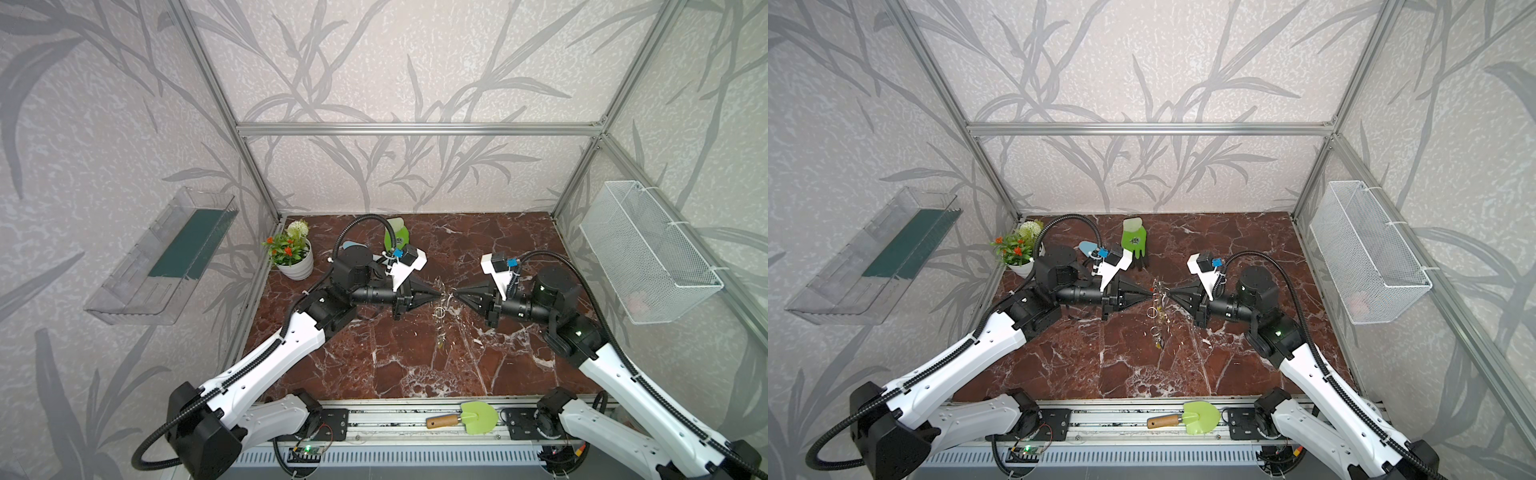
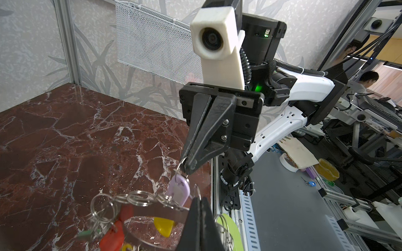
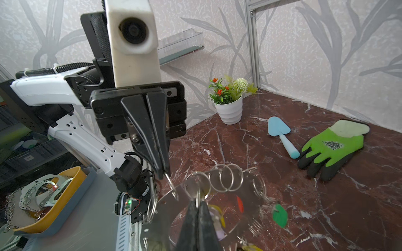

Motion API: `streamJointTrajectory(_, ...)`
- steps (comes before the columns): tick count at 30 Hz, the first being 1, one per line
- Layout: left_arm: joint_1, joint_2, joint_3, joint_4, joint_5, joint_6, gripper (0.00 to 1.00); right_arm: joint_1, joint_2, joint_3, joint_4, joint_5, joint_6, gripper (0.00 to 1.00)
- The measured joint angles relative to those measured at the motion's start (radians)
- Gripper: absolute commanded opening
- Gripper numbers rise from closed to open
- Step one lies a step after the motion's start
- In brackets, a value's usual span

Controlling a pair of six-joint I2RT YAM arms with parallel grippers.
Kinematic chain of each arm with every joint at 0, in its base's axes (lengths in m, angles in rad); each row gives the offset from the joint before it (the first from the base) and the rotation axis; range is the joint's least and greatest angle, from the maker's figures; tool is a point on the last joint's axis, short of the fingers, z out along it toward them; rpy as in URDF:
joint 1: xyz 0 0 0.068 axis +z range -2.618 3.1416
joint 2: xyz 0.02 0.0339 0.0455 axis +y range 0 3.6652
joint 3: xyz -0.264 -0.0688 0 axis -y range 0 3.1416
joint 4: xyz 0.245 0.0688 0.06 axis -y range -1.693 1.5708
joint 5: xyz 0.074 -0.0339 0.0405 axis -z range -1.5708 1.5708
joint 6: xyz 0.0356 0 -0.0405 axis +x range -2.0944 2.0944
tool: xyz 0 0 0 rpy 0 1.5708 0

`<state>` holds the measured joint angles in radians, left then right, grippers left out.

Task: Put the keys on the keyring
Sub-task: 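Hold the grey disc raised between both grippers with keys hanging below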

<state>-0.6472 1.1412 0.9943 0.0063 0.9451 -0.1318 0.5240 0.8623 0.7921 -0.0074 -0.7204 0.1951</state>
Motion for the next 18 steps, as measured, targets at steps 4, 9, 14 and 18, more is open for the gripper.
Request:
streamJointTrajectory(4,0.000,0.000,0.000,-0.002,0.000,0.000,0.00,0.000,0.000,0.000,-0.002,0.006,-0.003,0.00)
streamJointTrajectory(9,0.000,0.000,0.000,-0.005,0.000,0.000,0.00,0.001,0.001,0.000,-0.001,-0.005,-0.002,0.00)
streamJointTrajectory(14,-0.001,0.000,0.000,-0.006,0.000,0.000,0.00,0.003,0.002,0.000,0.003,-0.021,-0.001,0.00)
streamJointTrajectory(18,-0.001,0.000,0.000,-0.006,0.000,-0.001,0.00,0.010,0.003,0.000,0.003,-0.035,0.000,0.00)
